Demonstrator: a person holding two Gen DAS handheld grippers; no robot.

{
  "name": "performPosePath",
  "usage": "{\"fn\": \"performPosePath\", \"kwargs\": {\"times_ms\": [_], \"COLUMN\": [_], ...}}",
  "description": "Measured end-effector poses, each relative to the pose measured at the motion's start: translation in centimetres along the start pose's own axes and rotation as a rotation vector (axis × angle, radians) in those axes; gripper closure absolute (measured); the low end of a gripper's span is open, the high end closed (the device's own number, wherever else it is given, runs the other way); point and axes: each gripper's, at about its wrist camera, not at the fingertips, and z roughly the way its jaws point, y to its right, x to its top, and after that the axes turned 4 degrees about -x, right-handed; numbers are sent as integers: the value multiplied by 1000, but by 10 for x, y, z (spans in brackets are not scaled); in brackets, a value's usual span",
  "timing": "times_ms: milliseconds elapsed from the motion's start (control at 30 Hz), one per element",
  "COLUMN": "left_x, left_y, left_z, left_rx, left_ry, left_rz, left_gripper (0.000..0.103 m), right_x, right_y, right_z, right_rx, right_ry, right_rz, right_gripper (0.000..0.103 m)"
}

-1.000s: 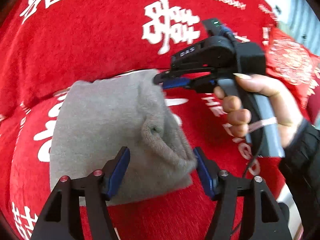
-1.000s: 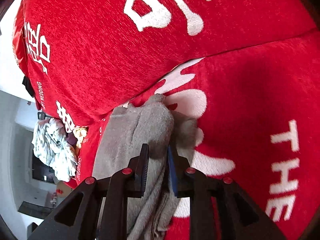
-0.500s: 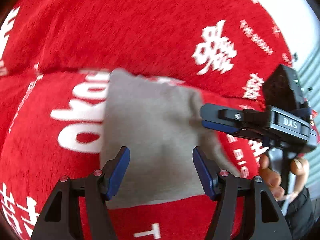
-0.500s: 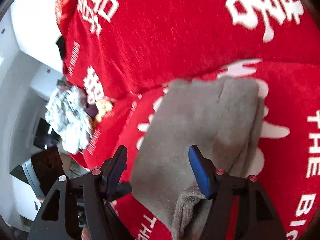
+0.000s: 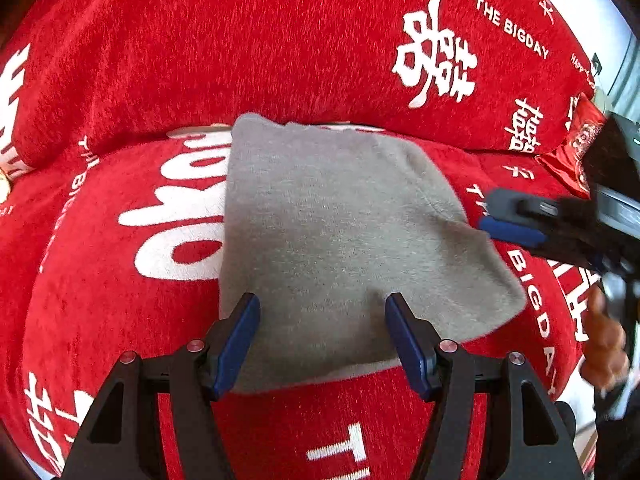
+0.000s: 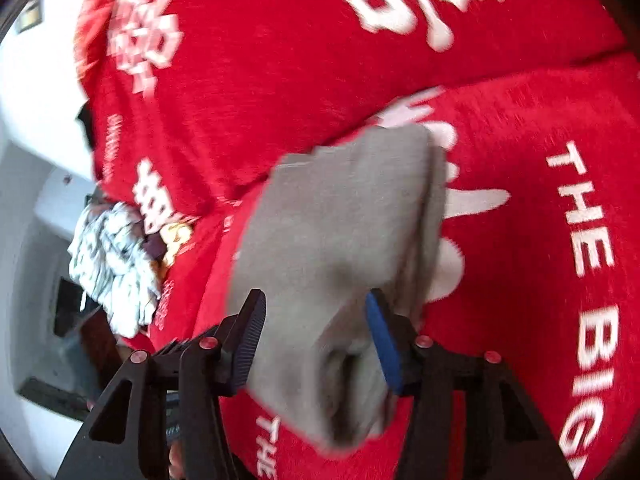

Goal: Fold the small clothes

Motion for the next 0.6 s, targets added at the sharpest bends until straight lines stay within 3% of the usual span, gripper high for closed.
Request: {"fn": "performPosePath", "kwargs": {"times_ms": [200, 233, 367, 433, 500, 567, 600], "left_x": [-6, -7, -11, -13, -13, -10, -9], "left_y": [-8, -10, -16, -20, -24, -28, -29], "left_z": [3, 4, 7, 6, 2, -4, -6], "left_rx": [23, 24, 54, 53, 32, 12, 8], "left_ry": [-16, -18, -34, -42, -45, -41, -36], "left_rz": [-18, -24, -15, -19, -30, -38, -39], "left_gripper": [37, 37, 37, 37, 37, 37, 26], "right_x": [-32, -36, -42, -45, -47, -47, -47], "right_y": [-31, -30, 6, 26, 25, 15, 10], "right_z": [-6, -1, 19, 17, 8, -4, -10], "right_rx": [151, 140, -39, 17, 0, -57, -102], "right_ry": [-13, -27, -37, -22, -10, 16, 38], "right_rz": [-44, -43, 39, 124, 124, 70, 39], "right_gripper": [40, 40, 42, 45, 44, 32, 21]}}
